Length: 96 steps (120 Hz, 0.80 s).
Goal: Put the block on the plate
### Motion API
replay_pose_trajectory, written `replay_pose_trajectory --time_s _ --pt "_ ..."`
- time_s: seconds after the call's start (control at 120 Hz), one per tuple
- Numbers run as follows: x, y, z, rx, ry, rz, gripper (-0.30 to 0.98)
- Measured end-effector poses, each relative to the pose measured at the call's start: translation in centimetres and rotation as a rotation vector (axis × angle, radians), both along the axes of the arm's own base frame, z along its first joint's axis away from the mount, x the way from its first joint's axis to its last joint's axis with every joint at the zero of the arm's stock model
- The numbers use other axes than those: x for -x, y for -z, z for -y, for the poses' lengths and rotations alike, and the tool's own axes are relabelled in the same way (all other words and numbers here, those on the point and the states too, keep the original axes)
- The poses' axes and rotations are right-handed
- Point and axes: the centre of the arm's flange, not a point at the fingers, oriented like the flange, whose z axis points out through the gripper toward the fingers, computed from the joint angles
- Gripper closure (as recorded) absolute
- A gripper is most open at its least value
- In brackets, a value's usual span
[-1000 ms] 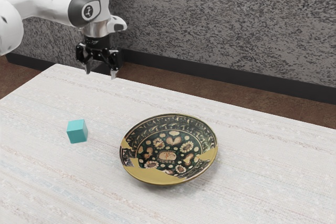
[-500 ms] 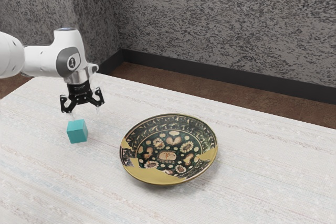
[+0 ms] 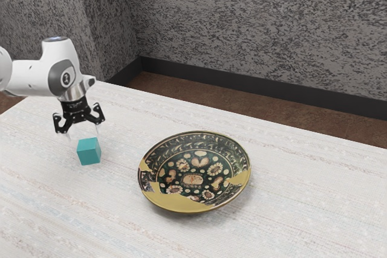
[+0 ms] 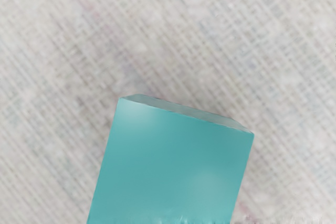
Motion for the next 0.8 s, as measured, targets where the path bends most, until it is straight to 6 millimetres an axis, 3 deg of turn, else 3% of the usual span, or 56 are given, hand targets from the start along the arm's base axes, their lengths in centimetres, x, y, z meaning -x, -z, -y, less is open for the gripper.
replay_pose_trajectory --time_s 0.175,0.45,0.8 --pt "0.1 2.1 -1.1 0.012 0.072 -0.019 0.00" --pt "-0.4 4.8 -1.3 0.038 0.149 -0.016 0.00" --pt "-0.8 6.6 -1.5 0.050 0.217 -0.018 0.03"
